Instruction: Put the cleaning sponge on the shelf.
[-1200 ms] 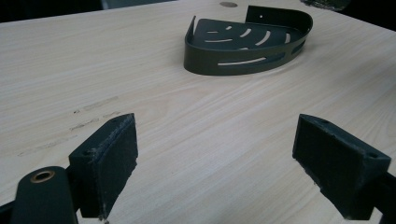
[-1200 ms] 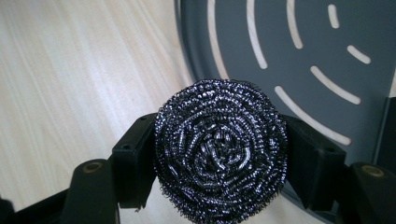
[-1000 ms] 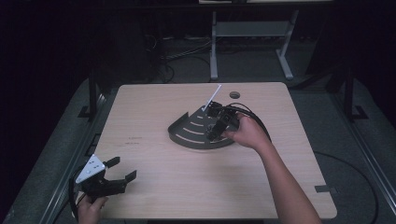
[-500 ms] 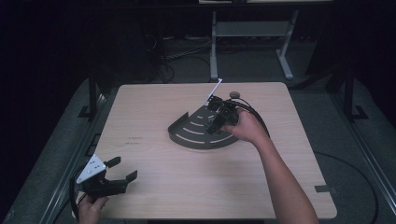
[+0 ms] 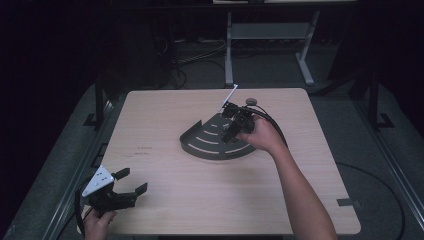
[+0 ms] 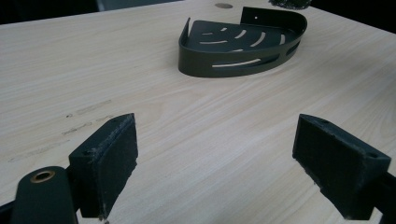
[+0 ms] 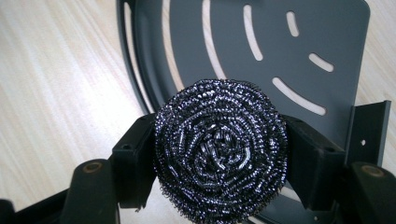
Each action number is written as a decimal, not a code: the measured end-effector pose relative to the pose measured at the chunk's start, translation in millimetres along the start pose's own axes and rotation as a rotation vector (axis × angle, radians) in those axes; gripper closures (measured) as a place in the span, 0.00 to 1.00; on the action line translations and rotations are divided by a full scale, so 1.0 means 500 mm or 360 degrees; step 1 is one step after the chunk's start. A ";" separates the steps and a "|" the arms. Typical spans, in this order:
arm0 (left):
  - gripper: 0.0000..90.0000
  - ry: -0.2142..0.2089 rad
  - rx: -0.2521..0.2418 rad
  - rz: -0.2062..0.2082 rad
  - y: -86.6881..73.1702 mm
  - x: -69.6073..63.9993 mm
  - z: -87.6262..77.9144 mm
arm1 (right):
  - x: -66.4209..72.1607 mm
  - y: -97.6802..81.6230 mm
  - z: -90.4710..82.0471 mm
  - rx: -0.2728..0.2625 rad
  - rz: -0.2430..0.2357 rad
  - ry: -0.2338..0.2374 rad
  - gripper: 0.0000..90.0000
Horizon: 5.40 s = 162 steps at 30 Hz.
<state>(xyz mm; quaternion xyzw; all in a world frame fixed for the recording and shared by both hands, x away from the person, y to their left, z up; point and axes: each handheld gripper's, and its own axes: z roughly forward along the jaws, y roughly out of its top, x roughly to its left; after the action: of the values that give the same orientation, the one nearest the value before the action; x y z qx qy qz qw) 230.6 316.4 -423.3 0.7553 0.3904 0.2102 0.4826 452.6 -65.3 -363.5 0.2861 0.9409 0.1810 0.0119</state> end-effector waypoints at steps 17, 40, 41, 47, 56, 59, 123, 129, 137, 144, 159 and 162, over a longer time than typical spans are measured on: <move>0.15 -0.0004 0.0005 0.0002 0.001 -0.003 0.003 | -0.029 0.012 0.046 0.0025 0.0070 -0.0020 0.36; 0.15 0.0000 0.0003 -0.0007 0.002 0.000 0.004 | -0.062 0.029 0.113 0.0056 0.0173 -0.0023 0.36; 0.15 0.0002 0.0005 -0.0008 0.002 0.000 0.005 | -0.064 0.029 0.118 0.0056 0.0177 -0.0020 0.36; 0.15 0.0002 0.0010 -0.0006 0.000 0.000 0.005 | -0.073 0.030 0.128 0.0050 0.0184 -0.0032 0.36; 0.15 -0.0003 0.0014 -0.0001 0.001 0.000 0.007 | -0.073 0.035 0.136 0.0068 0.0203 -0.0035 0.36; 0.15 -0.0005 0.0007 -0.0002 0.000 0.000 0.006 | -0.075 0.034 0.136 0.0067 0.0207 -0.0052 0.36; 0.15 -0.0002 0.0014 0.0003 0.000 -0.002 0.006 | -0.063 -0.015 0.050 -0.0038 0.0250 -0.0039 0.21; 0.15 -0.0010 0.0005 0.0000 0.002 -0.004 0.007 | -0.057 -0.043 0.024 -0.0089 0.0259 -0.0026 0.21; 0.15 -0.0005 0.0013 0.0006 0.000 -0.005 0.007 | -0.048 -0.074 0.010 -0.0092 0.0259 -0.0014 0.20; 0.15 -0.0008 0.0015 0.0007 0.000 -0.004 0.008 | -0.043 -0.099 0.002 -0.0099 0.0271 -0.0006 0.20; 0.15 -0.0006 0.0016 0.0005 -0.001 -0.001 0.007 | -0.032 -0.141 -0.004 -0.0097 0.0276 0.0008 0.20; 0.15 -0.0006 0.0014 0.0004 -0.001 -0.001 0.007 | -0.030 -0.149 -0.004 -0.0108 0.0276 0.0012 0.20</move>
<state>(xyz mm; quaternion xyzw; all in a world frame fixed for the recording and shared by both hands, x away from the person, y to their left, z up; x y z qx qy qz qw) 232.4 313.9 -425.0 0.7584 0.3894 0.2078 0.4796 425.4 -131.5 -388.5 0.3651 0.9060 0.2141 0.0023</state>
